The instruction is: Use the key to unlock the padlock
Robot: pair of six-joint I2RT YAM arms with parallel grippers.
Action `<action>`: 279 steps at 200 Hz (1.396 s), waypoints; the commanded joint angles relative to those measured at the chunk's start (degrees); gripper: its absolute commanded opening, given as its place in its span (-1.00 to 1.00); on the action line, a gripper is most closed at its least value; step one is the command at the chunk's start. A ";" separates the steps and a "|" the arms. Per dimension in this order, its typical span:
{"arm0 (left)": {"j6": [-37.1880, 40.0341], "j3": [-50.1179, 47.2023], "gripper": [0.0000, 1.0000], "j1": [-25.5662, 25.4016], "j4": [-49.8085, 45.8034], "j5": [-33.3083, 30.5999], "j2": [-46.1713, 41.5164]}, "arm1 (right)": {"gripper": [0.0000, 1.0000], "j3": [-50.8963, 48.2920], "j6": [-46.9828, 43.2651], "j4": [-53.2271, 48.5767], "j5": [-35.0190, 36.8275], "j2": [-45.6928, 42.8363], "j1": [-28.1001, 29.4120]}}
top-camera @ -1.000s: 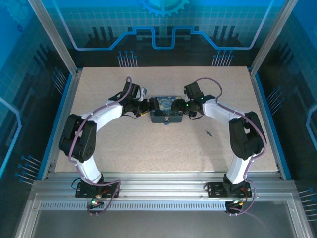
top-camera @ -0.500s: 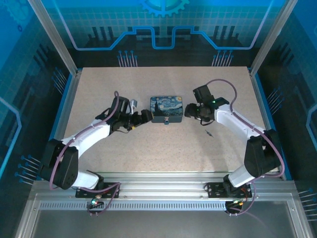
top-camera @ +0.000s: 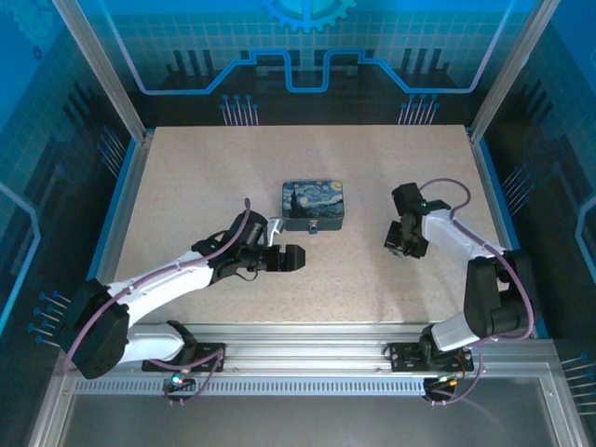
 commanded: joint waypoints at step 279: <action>0.27 -2.07 0.72 -1.54 0.84 -4.15 0.44 | -0.89 2.62 -5.50 4.54 -4.32 12.77 -2.02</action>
